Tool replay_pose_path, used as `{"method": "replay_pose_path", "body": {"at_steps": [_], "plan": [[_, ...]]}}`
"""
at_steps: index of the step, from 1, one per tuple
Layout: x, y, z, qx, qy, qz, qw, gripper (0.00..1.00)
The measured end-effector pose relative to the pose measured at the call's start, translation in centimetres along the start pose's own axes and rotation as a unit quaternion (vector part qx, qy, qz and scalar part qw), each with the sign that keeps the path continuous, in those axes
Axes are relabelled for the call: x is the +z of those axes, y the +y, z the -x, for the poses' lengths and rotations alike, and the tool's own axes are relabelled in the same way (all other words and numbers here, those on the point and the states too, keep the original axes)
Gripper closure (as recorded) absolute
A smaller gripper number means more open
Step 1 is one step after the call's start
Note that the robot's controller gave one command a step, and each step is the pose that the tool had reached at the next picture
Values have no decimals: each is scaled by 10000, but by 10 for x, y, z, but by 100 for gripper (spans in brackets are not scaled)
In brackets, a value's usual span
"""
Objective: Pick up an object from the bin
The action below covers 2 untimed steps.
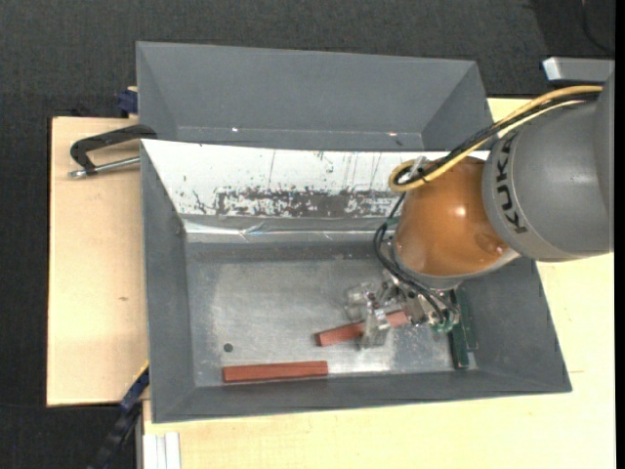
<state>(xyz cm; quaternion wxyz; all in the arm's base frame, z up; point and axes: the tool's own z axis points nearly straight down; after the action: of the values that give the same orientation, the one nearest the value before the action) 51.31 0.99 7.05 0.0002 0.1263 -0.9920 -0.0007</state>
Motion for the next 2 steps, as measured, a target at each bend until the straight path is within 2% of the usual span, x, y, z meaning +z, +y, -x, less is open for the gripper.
{"method": "replay_pose_path", "body": {"at_steps": [2], "plan": [[-3, 0, 0, -1, 0, 0, 10000, 100]]}}
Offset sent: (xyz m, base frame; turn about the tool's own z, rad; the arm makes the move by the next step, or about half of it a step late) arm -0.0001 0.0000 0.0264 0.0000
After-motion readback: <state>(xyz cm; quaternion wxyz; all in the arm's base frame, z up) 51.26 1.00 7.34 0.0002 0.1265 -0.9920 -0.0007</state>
